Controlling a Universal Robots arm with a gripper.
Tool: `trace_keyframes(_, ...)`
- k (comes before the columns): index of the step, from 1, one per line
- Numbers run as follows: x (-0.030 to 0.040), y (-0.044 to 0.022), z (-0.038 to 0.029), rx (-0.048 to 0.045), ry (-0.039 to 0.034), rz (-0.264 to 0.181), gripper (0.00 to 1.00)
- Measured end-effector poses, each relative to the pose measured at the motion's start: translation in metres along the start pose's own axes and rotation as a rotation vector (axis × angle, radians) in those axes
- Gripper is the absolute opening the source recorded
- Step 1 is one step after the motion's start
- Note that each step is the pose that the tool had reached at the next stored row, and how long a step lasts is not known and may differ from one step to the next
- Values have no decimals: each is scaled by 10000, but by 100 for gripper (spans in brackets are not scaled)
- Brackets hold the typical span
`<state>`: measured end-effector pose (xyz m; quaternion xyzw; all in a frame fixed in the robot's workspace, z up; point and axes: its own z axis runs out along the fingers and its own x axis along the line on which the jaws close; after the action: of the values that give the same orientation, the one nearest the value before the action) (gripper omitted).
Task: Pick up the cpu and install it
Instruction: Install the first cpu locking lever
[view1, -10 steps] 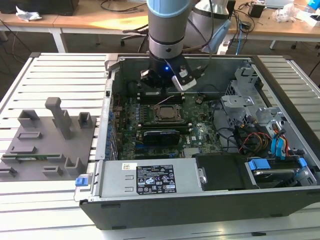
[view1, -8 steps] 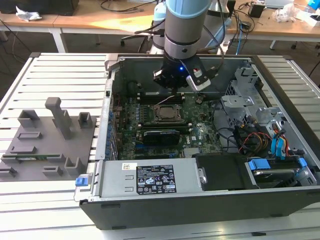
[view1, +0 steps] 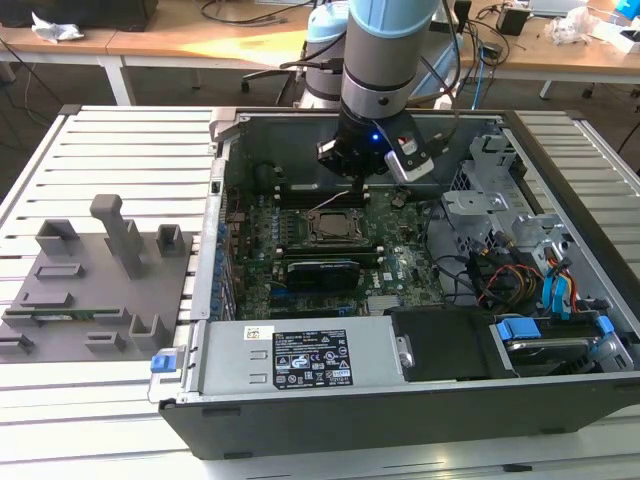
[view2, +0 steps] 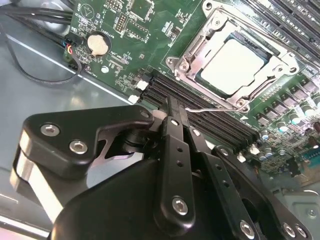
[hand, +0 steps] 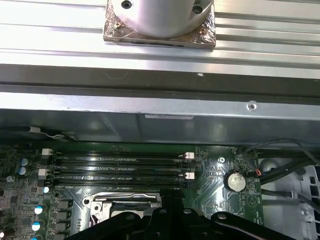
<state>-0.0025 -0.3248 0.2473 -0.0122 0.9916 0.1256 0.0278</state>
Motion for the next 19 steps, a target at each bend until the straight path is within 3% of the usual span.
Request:
trace_keyframes(3,19,1,-1,1,0,1,11)
trace_keyframes(9,226,4,1,0,-34,-9,11)
trace_keyframes(14,244,0,16,-4,-36,-10,11)
trace_keyframes(16,248,-3,27,-119,-42,-4,11)
trace_keyframes(19,265,-16,62,-210,-56,-1,11)
